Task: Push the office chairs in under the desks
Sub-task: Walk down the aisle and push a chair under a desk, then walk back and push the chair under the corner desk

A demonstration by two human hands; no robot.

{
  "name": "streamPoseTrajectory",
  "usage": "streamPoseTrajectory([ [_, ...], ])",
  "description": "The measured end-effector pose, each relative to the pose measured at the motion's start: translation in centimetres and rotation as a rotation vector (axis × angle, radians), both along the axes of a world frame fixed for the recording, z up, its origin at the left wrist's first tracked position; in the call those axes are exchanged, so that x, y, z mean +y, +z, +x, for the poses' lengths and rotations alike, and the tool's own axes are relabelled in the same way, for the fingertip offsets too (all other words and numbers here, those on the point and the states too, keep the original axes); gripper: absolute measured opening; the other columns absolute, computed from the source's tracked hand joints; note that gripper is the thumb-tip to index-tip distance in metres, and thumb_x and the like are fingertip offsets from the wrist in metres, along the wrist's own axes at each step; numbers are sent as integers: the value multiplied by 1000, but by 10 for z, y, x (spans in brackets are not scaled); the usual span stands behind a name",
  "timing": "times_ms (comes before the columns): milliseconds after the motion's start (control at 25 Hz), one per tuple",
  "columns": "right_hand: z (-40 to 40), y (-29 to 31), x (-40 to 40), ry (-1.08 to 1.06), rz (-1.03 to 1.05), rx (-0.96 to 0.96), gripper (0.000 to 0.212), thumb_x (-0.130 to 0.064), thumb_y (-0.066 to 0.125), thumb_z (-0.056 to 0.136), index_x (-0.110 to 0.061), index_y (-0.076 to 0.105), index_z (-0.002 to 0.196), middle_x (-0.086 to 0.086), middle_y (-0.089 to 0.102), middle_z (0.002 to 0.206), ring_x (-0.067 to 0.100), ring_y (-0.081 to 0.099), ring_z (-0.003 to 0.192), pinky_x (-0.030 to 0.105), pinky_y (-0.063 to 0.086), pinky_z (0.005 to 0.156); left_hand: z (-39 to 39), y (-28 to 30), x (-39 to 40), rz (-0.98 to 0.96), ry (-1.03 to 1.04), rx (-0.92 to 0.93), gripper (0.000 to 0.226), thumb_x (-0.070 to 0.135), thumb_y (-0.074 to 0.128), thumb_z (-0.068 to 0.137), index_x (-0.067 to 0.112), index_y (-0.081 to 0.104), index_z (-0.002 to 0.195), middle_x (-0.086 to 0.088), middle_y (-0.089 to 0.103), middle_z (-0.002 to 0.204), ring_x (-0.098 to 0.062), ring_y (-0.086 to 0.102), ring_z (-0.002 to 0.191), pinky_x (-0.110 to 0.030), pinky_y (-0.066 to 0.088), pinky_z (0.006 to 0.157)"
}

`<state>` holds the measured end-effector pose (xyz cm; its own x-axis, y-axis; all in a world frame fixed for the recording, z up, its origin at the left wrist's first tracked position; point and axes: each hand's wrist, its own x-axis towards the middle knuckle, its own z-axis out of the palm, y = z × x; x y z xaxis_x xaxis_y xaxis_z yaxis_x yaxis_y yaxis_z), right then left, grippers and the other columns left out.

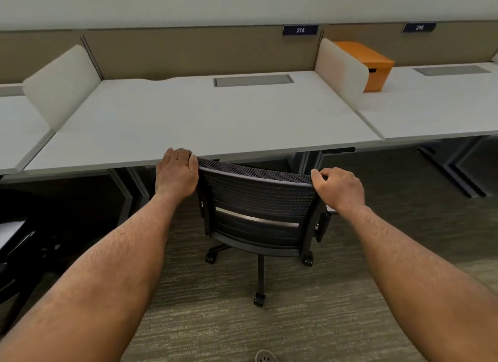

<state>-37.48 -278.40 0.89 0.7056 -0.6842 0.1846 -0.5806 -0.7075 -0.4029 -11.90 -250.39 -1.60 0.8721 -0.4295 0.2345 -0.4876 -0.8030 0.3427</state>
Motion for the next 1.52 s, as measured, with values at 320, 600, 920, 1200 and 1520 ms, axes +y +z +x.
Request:
streamPoseTrajectory([
  [320,54,8,-22,17,-258,94,62,-61,25,97,-21,72,106,3,73,98,25,63,103,49,24,112,-10,2,-36,-59,40,41,66,54,12,103,21,12,160,5,-2,168,-13,-5,153,-40,1,125],
  [600,144,-20,143,718,-265,-158,62,-50,39,99,-14,41,149,8,35,158,24,25,149,42,6,123,-67,-25,74,23,211,-14,70,58,17,102,20,7,160,5,-3,167,-9,-8,152,-34,-6,123],
  [920,175,-32,411,1264,-134,-41,69,-58,32,100,-19,25,157,2,14,166,19,6,153,40,5,123,-170,-25,328,29,737,5,81,62,8,93,15,21,158,1,14,167,-14,5,154,-37,-3,123],
  [1200,105,-37,688,1569,-136,-26,70,-58,34,100,-19,26,157,0,15,166,17,7,153,37,3,122,-297,-19,567,53,1066,-12,83,63,3,92,16,18,159,2,8,168,-13,0,154,-38,-8,122],
  [1520,45,-25,902,1798,-156,-42,72,-60,28,99,-17,26,156,3,21,165,20,13,152,39,8,122,-396,-11,745,59,1310,-4,66,49,24,105,16,10,159,0,7,168,-16,-1,154,-37,-8,122],
])
